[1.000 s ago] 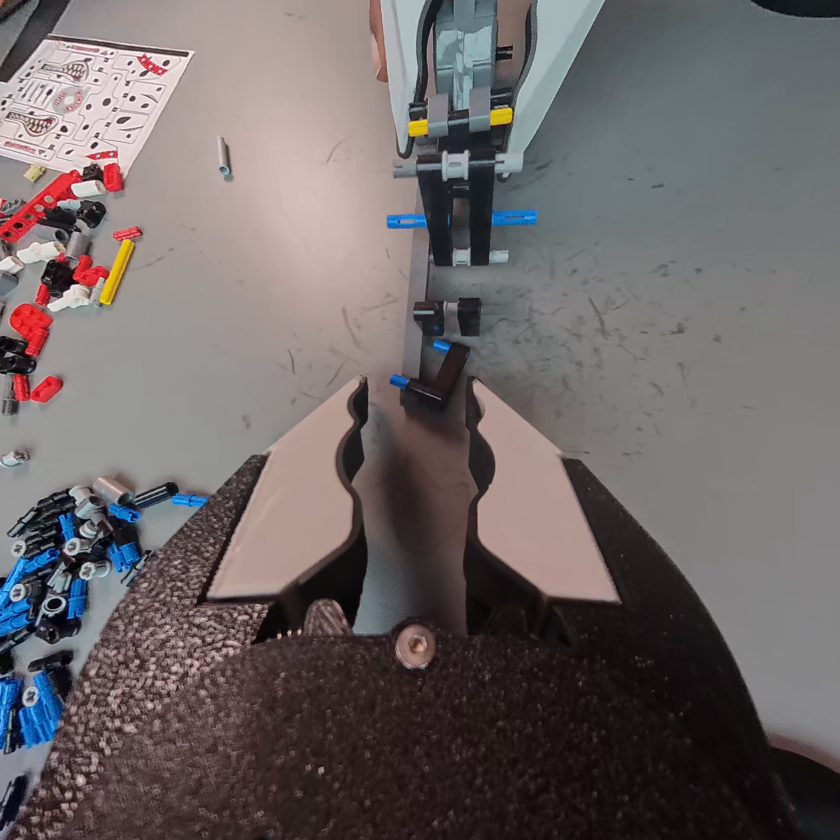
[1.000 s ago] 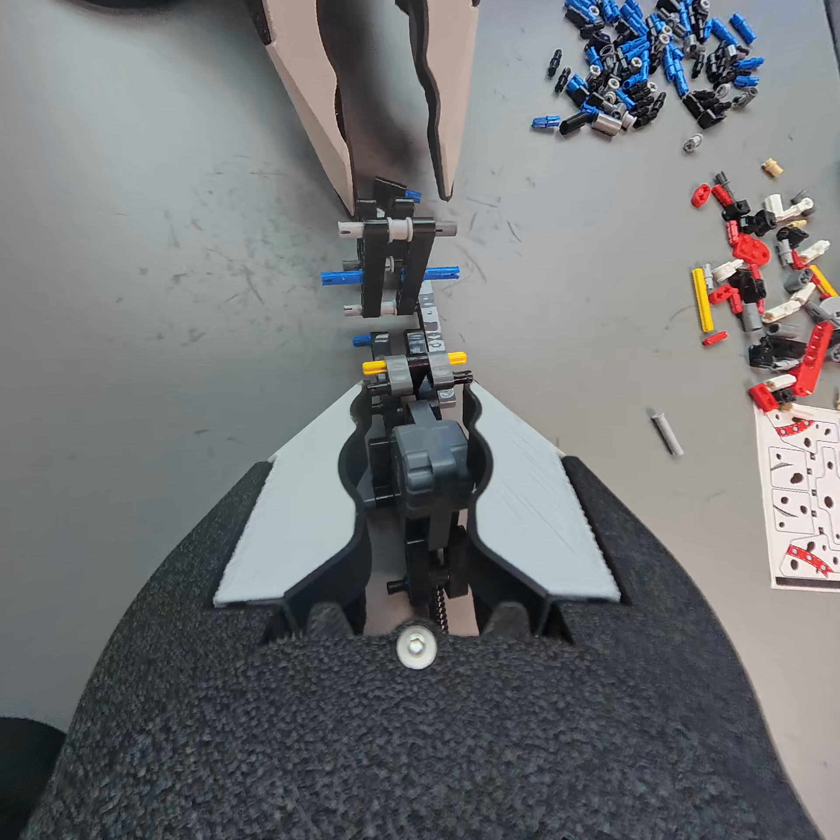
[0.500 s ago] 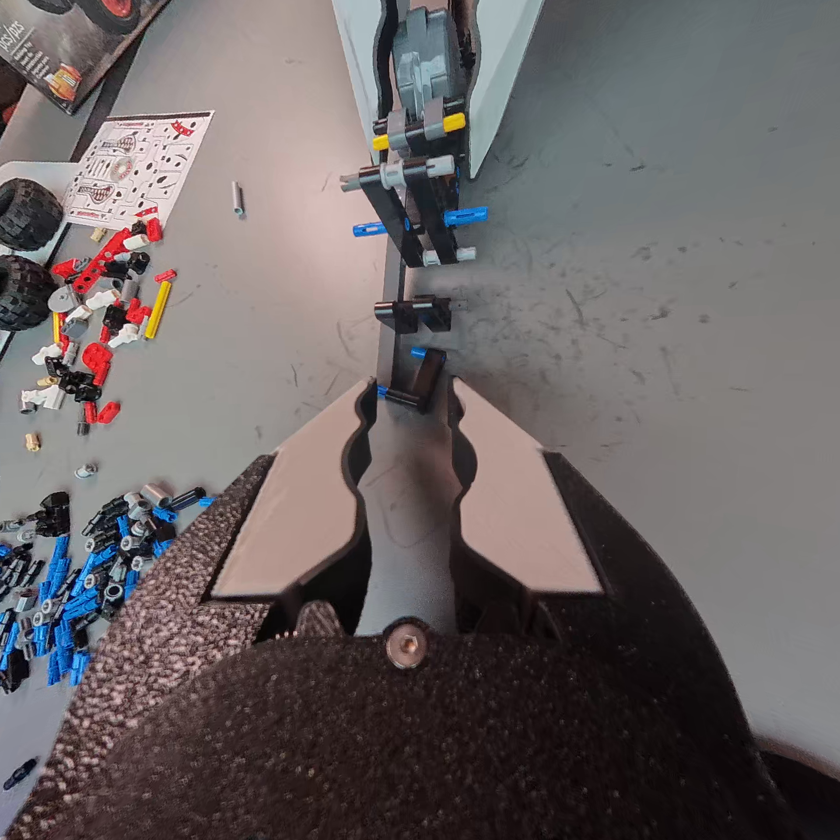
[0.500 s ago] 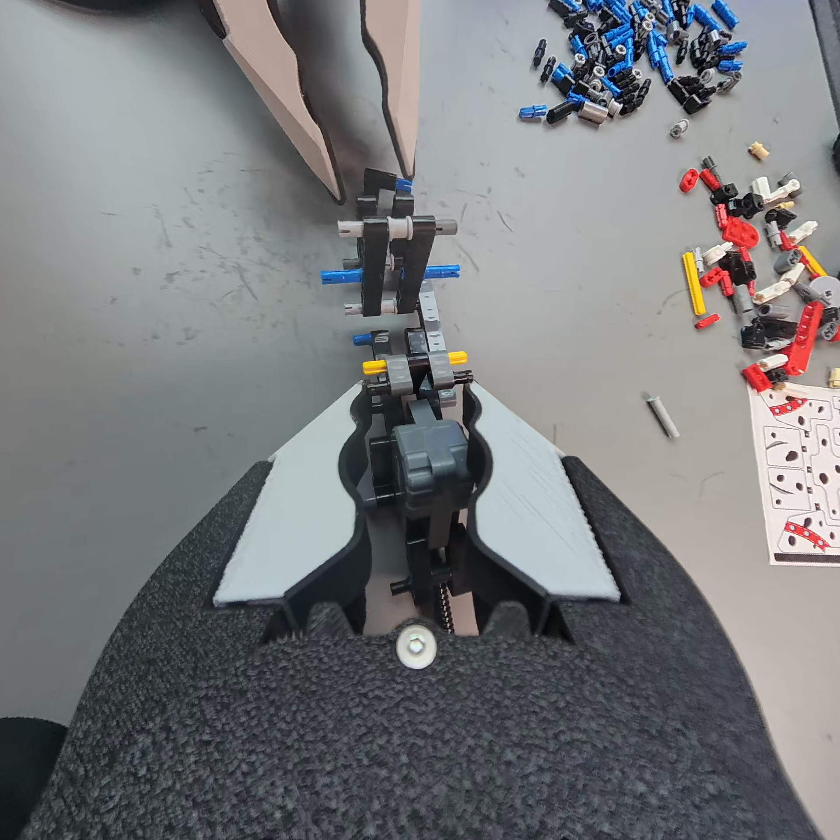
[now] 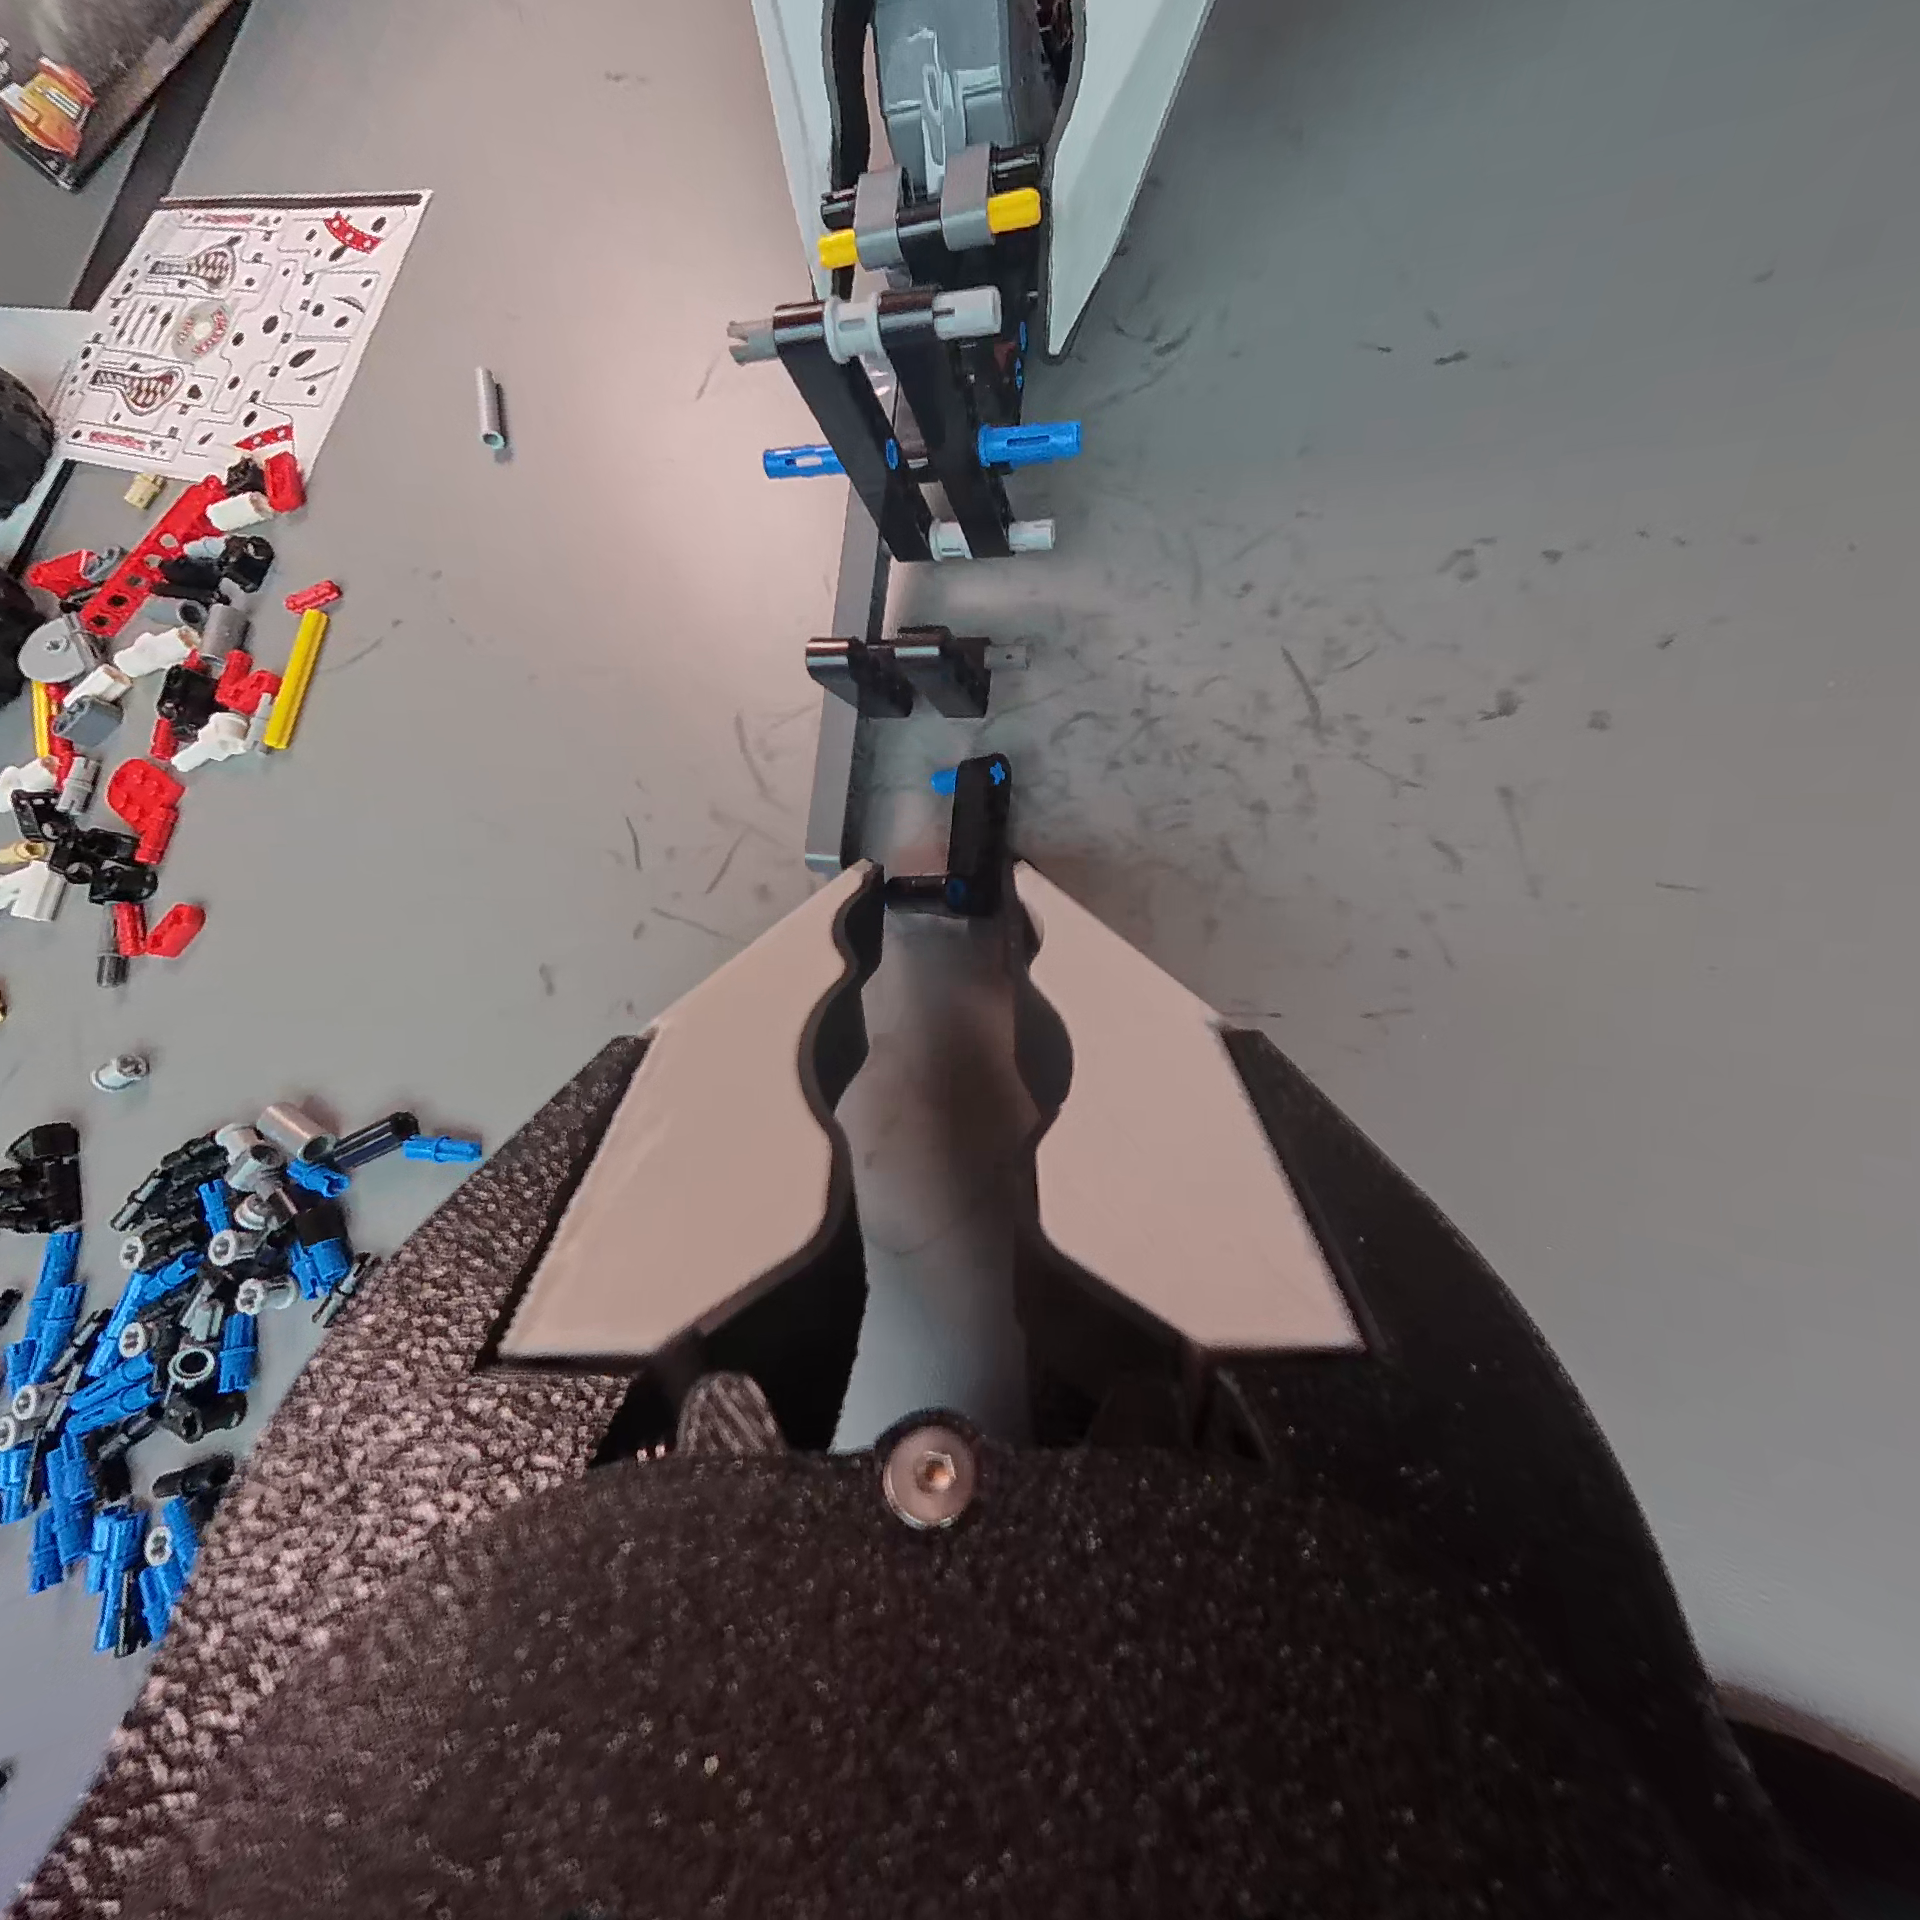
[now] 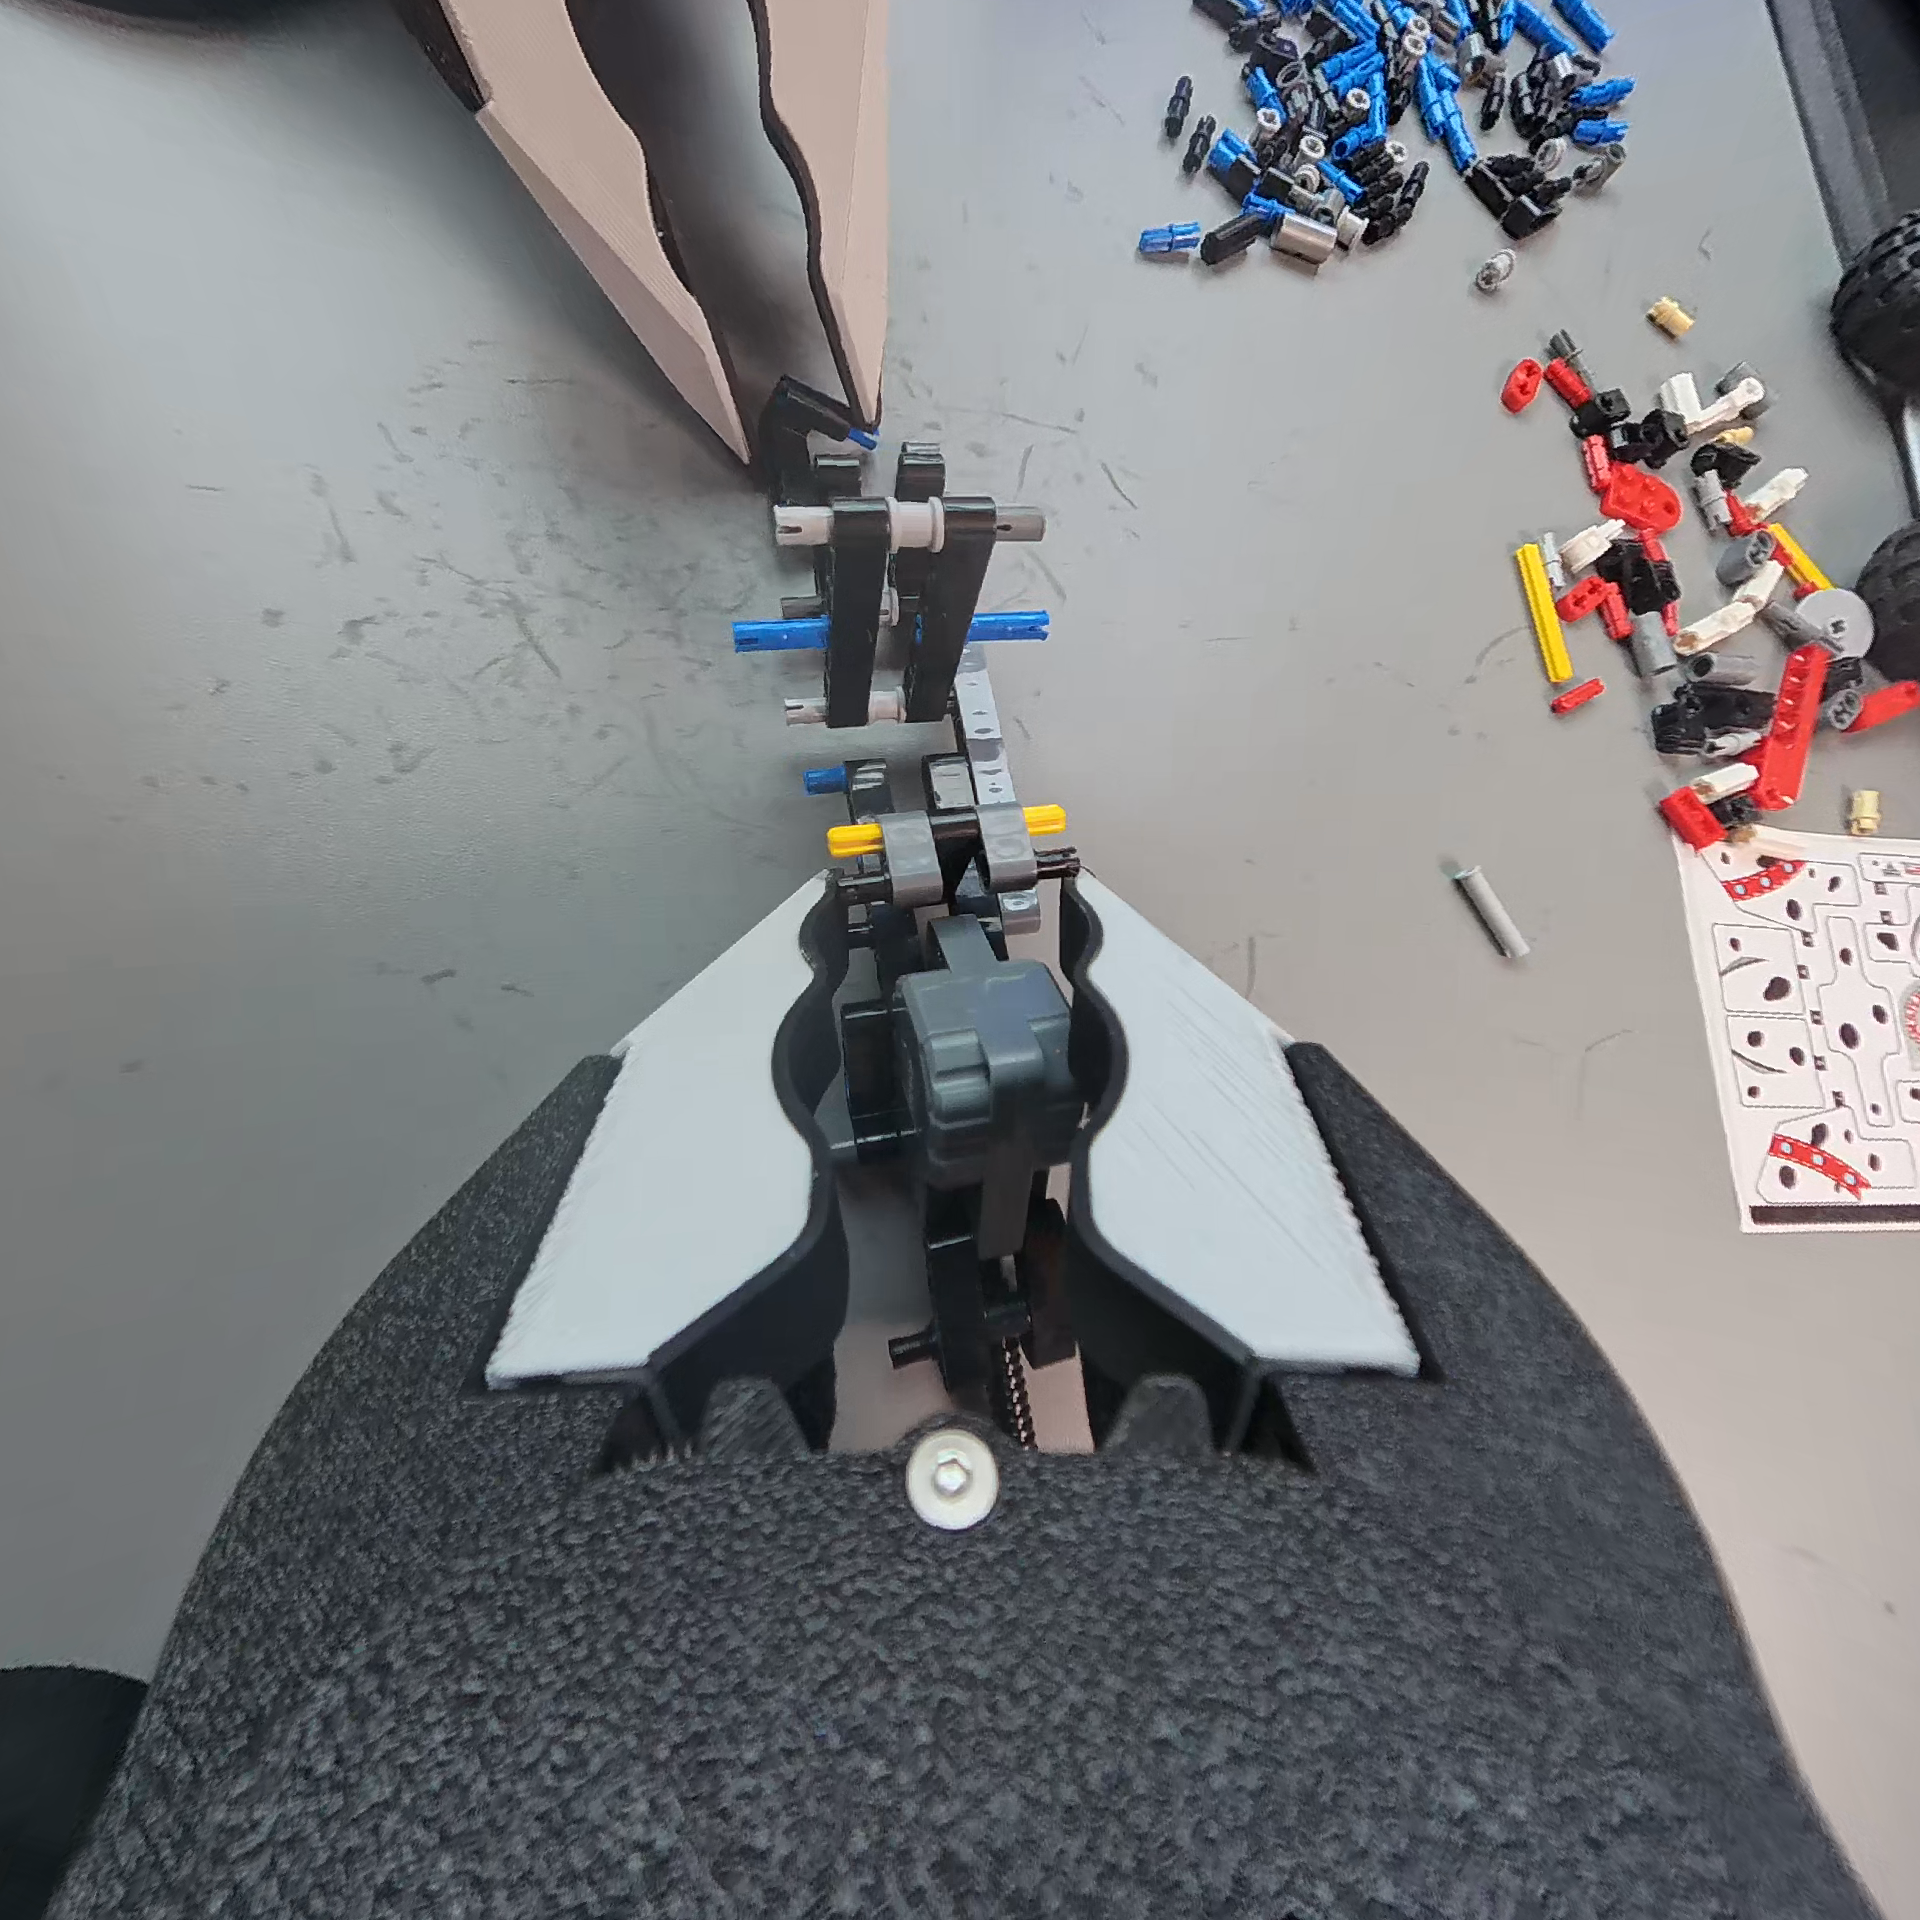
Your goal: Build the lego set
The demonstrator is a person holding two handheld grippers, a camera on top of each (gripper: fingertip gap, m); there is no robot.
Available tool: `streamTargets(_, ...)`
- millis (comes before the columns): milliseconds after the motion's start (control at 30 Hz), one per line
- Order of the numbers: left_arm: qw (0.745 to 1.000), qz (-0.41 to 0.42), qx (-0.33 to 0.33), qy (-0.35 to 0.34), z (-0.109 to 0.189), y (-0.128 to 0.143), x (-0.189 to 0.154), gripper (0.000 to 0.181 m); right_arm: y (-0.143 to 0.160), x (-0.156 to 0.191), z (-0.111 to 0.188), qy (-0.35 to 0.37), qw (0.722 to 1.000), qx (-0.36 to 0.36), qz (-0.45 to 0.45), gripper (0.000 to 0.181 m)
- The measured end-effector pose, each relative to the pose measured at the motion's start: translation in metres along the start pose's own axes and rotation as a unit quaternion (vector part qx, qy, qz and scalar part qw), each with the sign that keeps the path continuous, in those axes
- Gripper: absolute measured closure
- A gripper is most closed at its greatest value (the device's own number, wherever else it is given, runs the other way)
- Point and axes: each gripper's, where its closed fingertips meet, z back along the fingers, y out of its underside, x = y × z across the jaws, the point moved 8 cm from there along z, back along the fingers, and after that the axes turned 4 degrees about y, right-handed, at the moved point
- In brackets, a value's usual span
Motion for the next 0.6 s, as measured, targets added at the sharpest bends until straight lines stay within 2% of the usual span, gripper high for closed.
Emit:
streamTargets(233, 1.0, 0.028, -0.007, 0.011, 0.002, 0.003, 0.003, 0.155, 0.004, -0.002, 0.003, -0.012, 0.999, -0.02, -0.026, 0.141)
streamTargets(467, 0.997, 0.065, -0.038, 0.028, 0.007, 0.002, 0.008, 0.156, 0.008, -0.006, 0.006, -0.032, 0.996, -0.049, -0.063, 0.142)
streamTargets(600, 0.996, 0.059, -0.057, 0.022, 0.011, -0.002, 0.008, 0.156, 0.008, -0.007, 0.006, -0.035, 0.996, -0.052, -0.071, 0.143)
